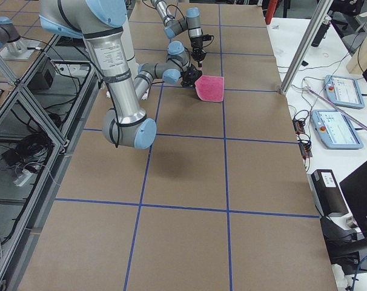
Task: Fold towel twice with both arms
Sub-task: 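Carry both held corners away from the robot over the towel's far half, then lower the held corners onto the far edge with both grippers, folding the towel, then open both grippers and lift them off the folded towel, then move the left gripper to the folded strip's end while the right arm withdraws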
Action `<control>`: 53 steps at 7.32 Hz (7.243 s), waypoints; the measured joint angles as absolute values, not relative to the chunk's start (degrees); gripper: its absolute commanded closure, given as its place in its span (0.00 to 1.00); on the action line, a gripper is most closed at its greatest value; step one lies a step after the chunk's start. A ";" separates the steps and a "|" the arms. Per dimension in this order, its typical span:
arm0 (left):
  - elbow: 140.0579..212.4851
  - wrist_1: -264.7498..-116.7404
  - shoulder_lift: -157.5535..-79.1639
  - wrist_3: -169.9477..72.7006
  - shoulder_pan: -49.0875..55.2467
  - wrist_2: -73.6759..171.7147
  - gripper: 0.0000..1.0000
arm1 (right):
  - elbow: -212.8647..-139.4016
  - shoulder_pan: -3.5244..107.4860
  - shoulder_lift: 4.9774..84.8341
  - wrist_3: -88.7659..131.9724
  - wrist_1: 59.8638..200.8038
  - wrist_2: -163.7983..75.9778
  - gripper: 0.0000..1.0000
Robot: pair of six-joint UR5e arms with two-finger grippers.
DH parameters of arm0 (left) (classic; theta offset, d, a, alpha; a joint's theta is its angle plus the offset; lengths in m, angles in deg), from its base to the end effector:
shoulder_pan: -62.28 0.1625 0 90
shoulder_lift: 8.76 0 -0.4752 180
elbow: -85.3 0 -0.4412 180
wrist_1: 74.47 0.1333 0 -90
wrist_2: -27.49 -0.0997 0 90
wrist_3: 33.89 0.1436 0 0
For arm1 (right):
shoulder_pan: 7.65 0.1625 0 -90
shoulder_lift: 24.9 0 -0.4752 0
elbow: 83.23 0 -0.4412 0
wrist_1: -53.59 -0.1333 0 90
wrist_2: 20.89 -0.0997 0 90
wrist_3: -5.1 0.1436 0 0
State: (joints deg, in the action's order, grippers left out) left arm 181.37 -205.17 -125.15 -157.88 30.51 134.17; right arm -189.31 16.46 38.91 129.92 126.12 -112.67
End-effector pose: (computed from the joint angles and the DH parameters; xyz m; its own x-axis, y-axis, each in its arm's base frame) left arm 0.5841 -0.4700 0.2958 0.0528 -0.6626 -0.7471 0.3622 0.7099 -0.6040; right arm -0.5958 -0.4078 0.2784 0.1585 0.6962 0.7002 -0.5777 0.6404 -0.5061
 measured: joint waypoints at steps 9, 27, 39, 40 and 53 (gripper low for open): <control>177.86 -203.14 -129.99 -157.49 27.44 134.00 1.00 | -187.85 20.92 37.97 128.82 126.13 -112.74 1.00; 168.77 -203.41 -134.13 -155.88 25.20 133.66 1.00 | -176.38 24.17 31.90 127.18 125.60 -112.90 1.00; 163.22 -203.93 -136.90 -156.09 24.06 133.64 0.51 | -171.31 24.87 29.51 126.83 122.69 -112.89 0.93; 163.16 -203.88 -136.91 -156.33 24.01 133.46 0.08 | -171.20 24.96 29.51 126.85 122.63 -112.81 0.35; 167.01 -204.56 -133.22 -145.29 24.47 140.41 0.00 | -171.90 40.36 38.06 84.50 122.95 -133.56 0.00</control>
State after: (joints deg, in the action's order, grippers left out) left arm 167.01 -204.56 -133.22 -145.29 24.47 140.41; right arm -171.90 40.36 38.06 84.50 122.95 -133.56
